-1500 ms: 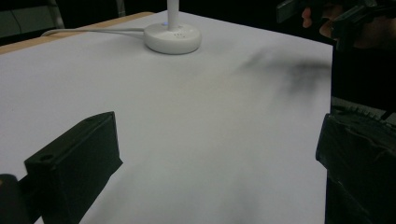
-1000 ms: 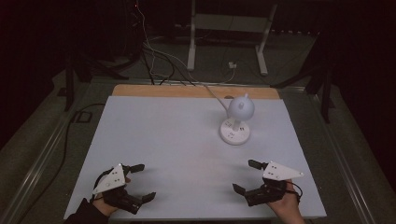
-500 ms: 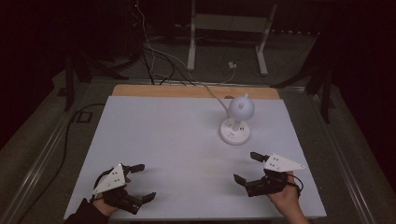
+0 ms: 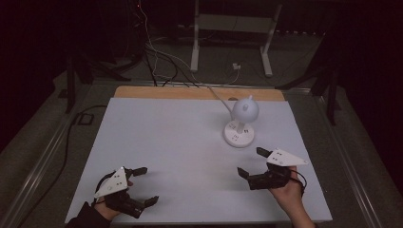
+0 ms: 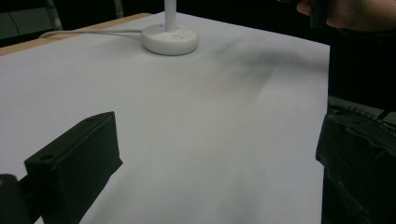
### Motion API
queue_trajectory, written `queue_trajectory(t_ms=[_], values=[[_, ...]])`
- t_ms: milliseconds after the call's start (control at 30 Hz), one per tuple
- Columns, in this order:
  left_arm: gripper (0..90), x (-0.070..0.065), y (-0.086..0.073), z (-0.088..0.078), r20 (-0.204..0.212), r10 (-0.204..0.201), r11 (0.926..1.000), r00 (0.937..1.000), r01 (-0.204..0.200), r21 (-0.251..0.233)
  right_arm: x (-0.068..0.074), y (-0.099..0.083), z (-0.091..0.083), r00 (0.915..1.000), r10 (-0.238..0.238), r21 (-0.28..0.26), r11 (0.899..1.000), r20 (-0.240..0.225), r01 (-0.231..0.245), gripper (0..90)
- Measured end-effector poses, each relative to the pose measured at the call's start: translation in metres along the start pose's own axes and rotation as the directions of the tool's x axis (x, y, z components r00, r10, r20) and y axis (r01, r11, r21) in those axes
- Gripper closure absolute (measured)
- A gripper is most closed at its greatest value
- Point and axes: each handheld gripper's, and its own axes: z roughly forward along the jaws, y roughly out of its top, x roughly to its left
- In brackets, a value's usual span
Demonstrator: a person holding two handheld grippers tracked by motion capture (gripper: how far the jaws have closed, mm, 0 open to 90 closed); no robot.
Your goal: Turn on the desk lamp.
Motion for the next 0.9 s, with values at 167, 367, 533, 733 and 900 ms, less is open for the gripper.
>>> queue_trajectory(t_ms=[167,367,533,733,900], values=[[0.3,0.000,0.000,0.000,-0.002,0.000,1.0000,1.0000,0.000,0.001,-0.003,0.003,0.004,0.9997,0.010,0.003,1.000,0.023,-0.010,0.0],[0.3,0.000,0.000,0.000,-0.001,-0.001,1.0000,1.0000,0.001,-0.003,-0.010,0.007,0.009,0.9975,0.024,0.005,1.000,0.067,-0.025,0.4],[0.3,0.000,0.000,0.000,-0.001,-0.002,1.0000,1.0000,0.002,-0.002,-0.016,0.008,0.013,0.9940,0.026,0.011,1.000,0.106,-0.027,0.3],[0.3,0.000,0.000,0.000,-0.001,-0.002,1.0000,1.0000,0.002,-0.001,-0.027,0.011,0.019,0.9870,0.052,0.025,0.998,0.152,-0.056,0.4],[0.3,0.000,0.000,0.000,-0.001,-0.002,1.0000,1.0000,0.002,-0.002,-0.036,0.010,0.024,0.9804,0.079,0.027,0.996,0.180,-0.086,0.4]])
